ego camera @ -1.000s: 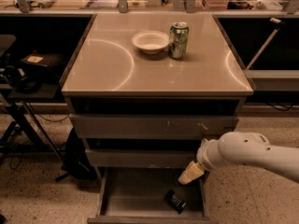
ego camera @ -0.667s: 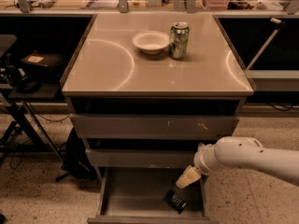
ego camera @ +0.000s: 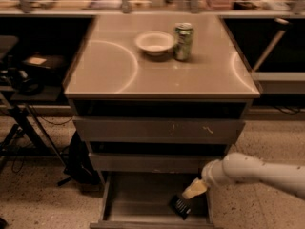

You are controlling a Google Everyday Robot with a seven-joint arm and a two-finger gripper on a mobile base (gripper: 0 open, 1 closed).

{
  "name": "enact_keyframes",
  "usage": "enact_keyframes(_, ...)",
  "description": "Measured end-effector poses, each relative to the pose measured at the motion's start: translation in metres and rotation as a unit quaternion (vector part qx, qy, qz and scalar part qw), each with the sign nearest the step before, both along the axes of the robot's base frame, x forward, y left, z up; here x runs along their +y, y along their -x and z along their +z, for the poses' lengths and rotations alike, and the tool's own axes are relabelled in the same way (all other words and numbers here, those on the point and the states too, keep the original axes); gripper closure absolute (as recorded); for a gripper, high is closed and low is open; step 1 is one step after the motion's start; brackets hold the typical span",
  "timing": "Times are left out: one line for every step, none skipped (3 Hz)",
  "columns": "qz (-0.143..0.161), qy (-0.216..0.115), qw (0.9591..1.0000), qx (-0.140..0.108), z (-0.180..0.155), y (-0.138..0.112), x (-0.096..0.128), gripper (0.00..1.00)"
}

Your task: Pick rxbar blueberry from bottom drawer and place on counter

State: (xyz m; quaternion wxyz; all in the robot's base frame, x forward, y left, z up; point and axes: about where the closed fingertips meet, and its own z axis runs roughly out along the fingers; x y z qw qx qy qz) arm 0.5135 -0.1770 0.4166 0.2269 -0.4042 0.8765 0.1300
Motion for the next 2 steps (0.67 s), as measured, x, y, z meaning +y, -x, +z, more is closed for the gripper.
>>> enact_keyframes(-0.019,-0.008,0.9997,0.010,-0.0250,-0.0010,-0.0091,0.00)
enact_keyframes(-0.019,-0.007,0.9997,0.014,-0.0306,0.0004,-0.0067,0.00)
